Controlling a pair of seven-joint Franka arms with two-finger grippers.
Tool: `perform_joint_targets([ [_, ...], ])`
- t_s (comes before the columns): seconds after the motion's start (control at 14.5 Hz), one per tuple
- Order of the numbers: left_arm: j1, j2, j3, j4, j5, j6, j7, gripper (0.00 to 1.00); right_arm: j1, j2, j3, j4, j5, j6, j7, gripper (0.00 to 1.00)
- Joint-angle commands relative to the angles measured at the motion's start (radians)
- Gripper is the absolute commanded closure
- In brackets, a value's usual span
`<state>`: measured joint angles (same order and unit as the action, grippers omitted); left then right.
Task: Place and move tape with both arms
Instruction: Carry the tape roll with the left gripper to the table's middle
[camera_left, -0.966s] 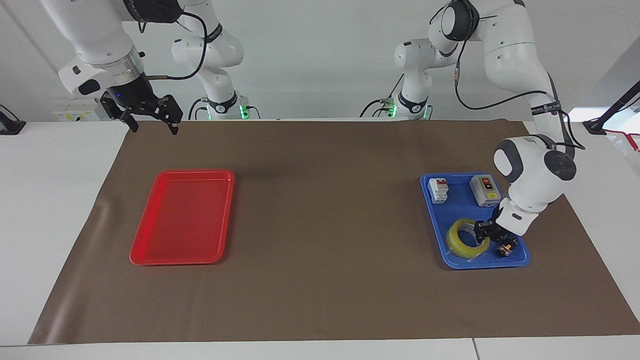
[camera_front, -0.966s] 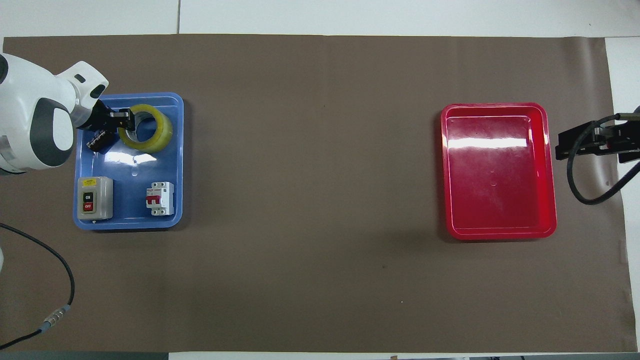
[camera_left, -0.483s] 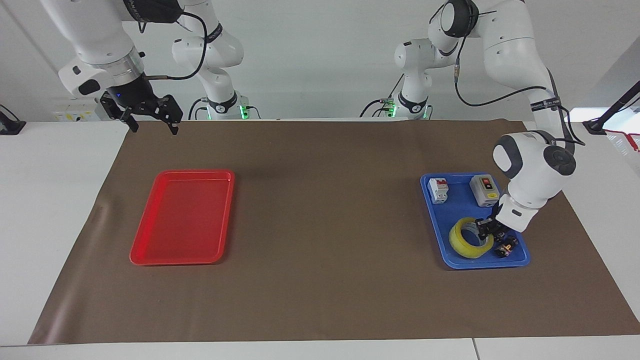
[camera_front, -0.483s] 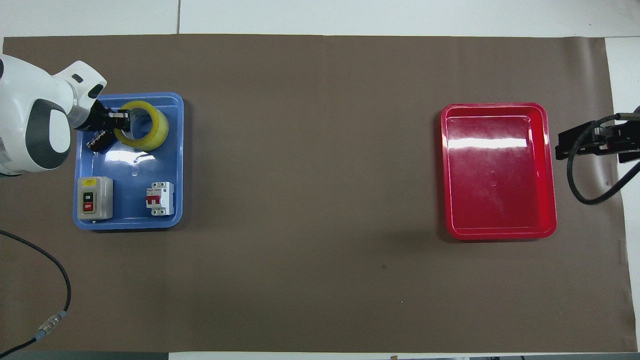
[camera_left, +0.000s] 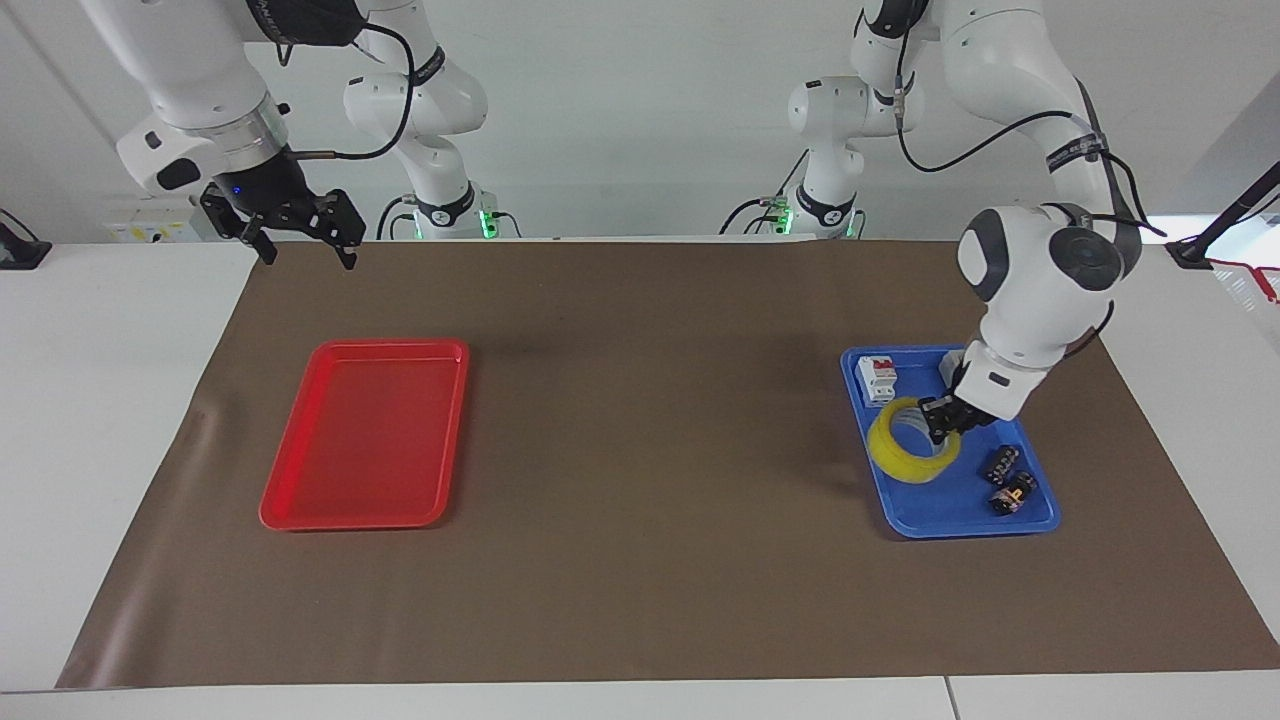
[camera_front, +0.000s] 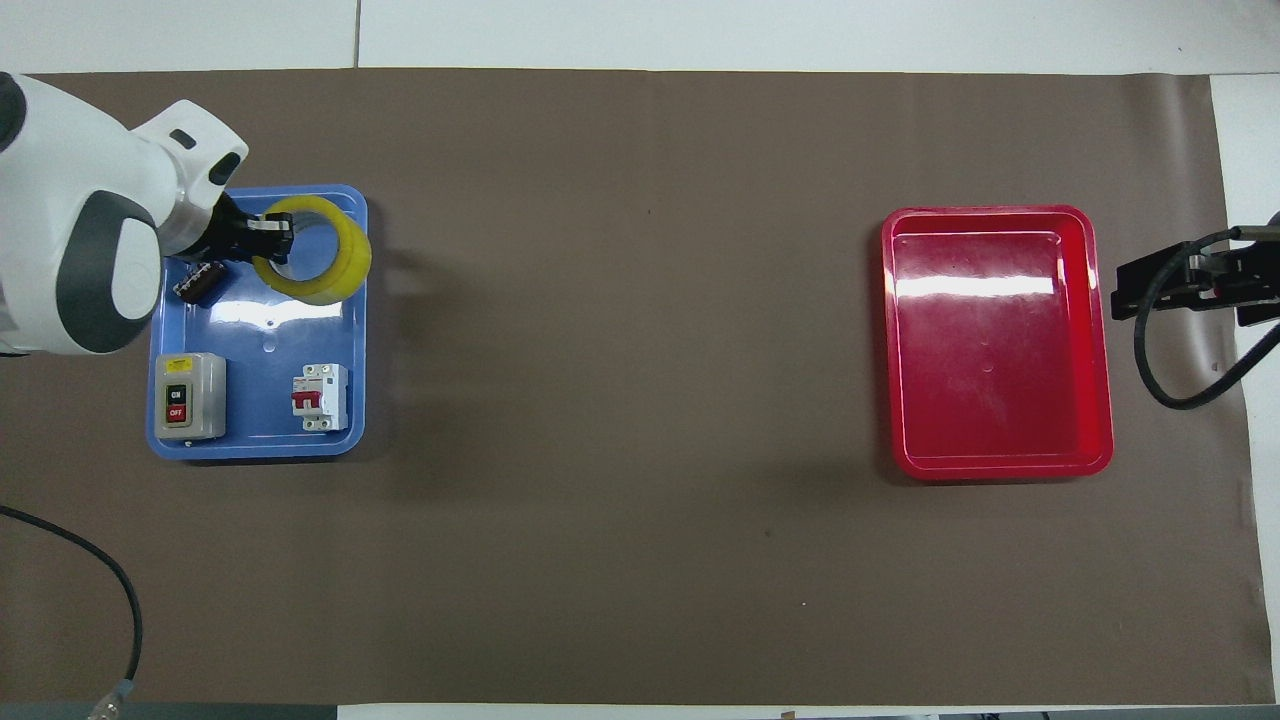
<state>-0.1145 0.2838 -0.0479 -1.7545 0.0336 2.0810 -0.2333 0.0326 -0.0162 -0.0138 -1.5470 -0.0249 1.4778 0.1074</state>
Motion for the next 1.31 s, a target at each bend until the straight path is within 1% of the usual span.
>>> perform_joint_targets([
  [0.0, -0.114, -0.02, 0.011, -0.034, 0.035, 0.01, -0.176, 1.0, -0.01, 0.007, 0.005, 0.013, 0.003, -0.014, -0.014, 0.0],
  [0.28, -0.281, -0.005, 0.011, -0.042, 0.037, 0.062, -0.42, 1.0, -0.01, 0.007, 0.005, 0.013, 0.003, -0.014, -0.014, 0.0],
  [0.48, -0.378, 0.034, 0.011, -0.04, 0.048, 0.086, -0.546, 1.0, -0.011, 0.007, 0.006, 0.013, 0.003, -0.014, -0.014, 0.0],
  [0.62, -0.428, 0.069, 0.011, -0.037, 0.084, 0.119, -0.63, 1.0, -0.01, 0.007, 0.005, 0.013, 0.003, -0.014, -0.014, 0.0],
  [0.69, -0.439, 0.089, 0.011, -0.036, 0.098, 0.139, -0.658, 1.0, -0.01, 0.007, 0.006, 0.013, 0.003, -0.014, -0.014, 0.0],
  [0.9, -0.467, 0.115, 0.01, -0.04, 0.1, 0.165, -0.664, 1.0, -0.01, 0.007, 0.006, 0.013, 0.003, -0.014, -0.014, 0.0],
  [0.97, -0.467, 0.117, 0.007, -0.045, 0.1, 0.191, -0.658, 1.0, -0.01, 0.007, 0.006, 0.013, 0.003, -0.014, -0.014, 0.0],
  [1.1, -0.467, 0.113, 0.005, -0.084, 0.1, 0.258, -0.653, 1.0, -0.01, 0.007, 0.006, 0.013, 0.003, -0.014, -0.014, 0.0],
  [1.24, -0.468, 0.109, 0.003, -0.102, 0.1, 0.261, -0.652, 1.0, -0.01, 0.007, 0.006, 0.013, 0.003, -0.014, -0.014, 0.0],
])
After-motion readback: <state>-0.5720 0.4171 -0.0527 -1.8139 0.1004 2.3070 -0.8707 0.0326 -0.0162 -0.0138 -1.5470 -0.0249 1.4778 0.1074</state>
